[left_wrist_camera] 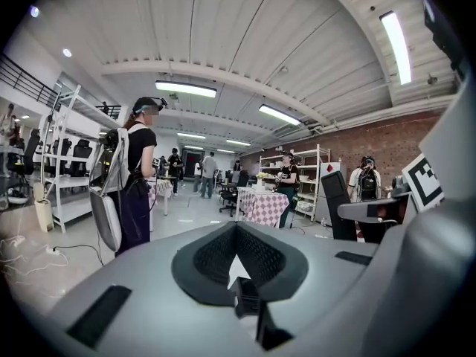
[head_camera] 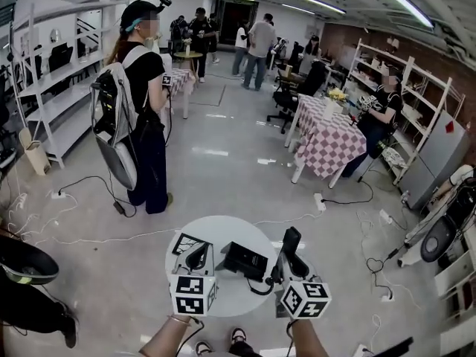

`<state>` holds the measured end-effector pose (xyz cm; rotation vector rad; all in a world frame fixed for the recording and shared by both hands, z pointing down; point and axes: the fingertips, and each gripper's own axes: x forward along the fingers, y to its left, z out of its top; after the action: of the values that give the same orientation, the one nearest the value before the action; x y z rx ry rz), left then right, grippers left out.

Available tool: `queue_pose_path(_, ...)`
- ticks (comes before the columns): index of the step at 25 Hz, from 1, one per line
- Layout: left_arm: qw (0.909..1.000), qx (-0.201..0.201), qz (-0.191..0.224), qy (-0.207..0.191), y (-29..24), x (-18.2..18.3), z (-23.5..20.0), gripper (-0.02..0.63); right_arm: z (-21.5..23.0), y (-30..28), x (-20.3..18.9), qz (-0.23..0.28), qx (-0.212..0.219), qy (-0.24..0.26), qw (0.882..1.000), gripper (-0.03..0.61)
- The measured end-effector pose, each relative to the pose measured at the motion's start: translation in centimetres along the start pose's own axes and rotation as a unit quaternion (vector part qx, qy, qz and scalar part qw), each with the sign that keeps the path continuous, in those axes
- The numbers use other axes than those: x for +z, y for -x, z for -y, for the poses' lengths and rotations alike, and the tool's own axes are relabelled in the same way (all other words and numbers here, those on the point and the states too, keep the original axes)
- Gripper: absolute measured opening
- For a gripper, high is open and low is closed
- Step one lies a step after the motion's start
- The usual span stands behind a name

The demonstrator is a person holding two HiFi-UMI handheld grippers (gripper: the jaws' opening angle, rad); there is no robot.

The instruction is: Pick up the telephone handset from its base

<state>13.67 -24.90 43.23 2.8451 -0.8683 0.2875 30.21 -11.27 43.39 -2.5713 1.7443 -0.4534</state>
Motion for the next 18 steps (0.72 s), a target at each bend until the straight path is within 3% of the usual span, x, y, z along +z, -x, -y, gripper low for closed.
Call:
queue_pose_path(6, 0.9995, -0.001, 0.001, 0.030, -0.3, 0.1, 0.7, 0.009, -0.3, 1.4, 0.7, 0.026, -0.015, -0.012, 0.999, 0.092)
queue_pose_path(18, 0.9992, 0.035, 0.019, 0.003, -1.0, 2.5, 2.9, 0.009, 1.8, 0.2, 4.2, 0.063, 0.022, 0.008, 0.998, 0.092)
